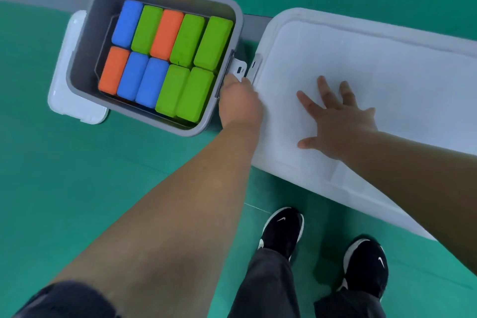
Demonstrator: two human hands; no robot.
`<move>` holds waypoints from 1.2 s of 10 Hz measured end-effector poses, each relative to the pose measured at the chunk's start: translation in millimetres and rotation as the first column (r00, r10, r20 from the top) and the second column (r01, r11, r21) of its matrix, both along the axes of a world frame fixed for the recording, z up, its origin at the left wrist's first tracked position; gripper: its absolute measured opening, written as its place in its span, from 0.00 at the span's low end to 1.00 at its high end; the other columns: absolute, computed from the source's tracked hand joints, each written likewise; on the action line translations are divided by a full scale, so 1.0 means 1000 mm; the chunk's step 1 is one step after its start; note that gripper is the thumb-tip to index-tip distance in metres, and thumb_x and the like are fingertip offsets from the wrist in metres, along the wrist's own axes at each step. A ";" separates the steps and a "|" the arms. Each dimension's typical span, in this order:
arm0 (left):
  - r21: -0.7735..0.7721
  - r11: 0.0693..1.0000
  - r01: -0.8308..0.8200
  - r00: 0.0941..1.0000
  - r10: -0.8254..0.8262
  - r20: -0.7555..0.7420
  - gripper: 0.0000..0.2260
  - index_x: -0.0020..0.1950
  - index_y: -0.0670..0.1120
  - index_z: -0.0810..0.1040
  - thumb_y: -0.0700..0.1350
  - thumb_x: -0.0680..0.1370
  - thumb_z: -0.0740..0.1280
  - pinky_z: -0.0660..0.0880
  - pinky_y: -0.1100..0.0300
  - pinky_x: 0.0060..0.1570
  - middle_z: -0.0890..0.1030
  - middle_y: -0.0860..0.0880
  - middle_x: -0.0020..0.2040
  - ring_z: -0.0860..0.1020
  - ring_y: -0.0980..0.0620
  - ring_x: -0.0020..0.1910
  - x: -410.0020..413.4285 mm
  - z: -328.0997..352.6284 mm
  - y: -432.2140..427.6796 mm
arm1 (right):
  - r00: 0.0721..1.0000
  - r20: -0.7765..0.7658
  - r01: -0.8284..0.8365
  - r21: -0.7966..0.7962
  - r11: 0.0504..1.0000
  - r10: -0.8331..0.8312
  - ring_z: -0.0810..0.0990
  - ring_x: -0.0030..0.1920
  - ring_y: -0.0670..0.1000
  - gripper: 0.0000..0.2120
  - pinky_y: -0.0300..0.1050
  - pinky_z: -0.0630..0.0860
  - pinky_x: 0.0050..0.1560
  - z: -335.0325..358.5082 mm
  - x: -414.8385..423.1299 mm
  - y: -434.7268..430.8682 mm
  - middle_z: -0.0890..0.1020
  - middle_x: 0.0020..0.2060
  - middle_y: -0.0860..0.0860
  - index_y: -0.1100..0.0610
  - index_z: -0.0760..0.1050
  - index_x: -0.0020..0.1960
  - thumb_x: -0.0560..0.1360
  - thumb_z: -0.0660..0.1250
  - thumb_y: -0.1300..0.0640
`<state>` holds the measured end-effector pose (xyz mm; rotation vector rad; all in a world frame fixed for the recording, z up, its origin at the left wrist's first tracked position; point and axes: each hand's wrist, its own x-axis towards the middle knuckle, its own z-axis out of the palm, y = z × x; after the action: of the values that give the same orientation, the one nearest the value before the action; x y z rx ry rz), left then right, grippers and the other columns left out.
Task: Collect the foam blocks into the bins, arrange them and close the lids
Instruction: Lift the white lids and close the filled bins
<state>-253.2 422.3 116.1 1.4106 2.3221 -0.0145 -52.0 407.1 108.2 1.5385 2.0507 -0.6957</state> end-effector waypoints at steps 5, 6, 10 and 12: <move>-0.037 0.895 0.445 0.895 -0.444 0.047 0.31 0.82 0.42 0.59 0.52 0.83 0.64 0.60 0.50 0.77 0.56 0.39 0.81 0.58 0.39 0.80 0.089 0.007 -0.038 | 0.982 -0.185 0.071 0.184 0.980 -0.037 0.55 0.81 0.59 0.30 0.60 0.57 0.79 0.016 0.061 -0.013 0.51 0.83 0.52 0.47 0.62 0.79 0.79 0.63 0.45; 0.010 0.797 0.603 0.792 -0.601 0.109 0.30 0.80 0.43 0.61 0.56 0.83 0.64 0.61 0.51 0.76 0.60 0.42 0.81 0.59 0.39 0.80 0.143 0.000 -0.041 | 0.938 -0.189 0.338 0.323 0.884 -0.289 0.57 0.80 0.59 0.28 0.55 0.55 0.79 0.021 0.120 -0.018 0.56 0.82 0.56 0.53 0.67 0.77 0.78 0.65 0.48; -0.331 0.631 0.701 0.675 -0.737 0.025 0.62 0.82 0.45 0.29 0.71 0.71 0.72 0.49 0.28 0.76 0.27 0.39 0.80 0.32 0.36 0.81 0.282 -0.016 -0.065 | 0.377 -0.150 0.921 -0.043 0.388 -0.914 0.67 0.75 0.64 0.43 0.60 0.66 0.74 -0.009 0.245 -0.064 0.61 0.79 0.59 0.59 0.48 0.83 0.79 0.60 0.37; -0.451 0.588 0.671 0.665 -0.747 0.015 0.65 0.81 0.44 0.28 0.71 0.70 0.73 0.53 0.27 0.75 0.26 0.37 0.79 0.30 0.34 0.80 0.293 -0.013 -0.052 | 0.336 -0.231 0.933 -0.053 0.357 -0.913 0.71 0.53 0.58 0.29 0.49 0.68 0.54 -0.017 0.243 -0.062 0.67 0.67 0.57 0.58 0.64 0.74 0.80 0.60 0.42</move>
<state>40.3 370.3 103.5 2.0421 1.5367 -0.8660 191.0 345.2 91.6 2.8181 1.0800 -1.2134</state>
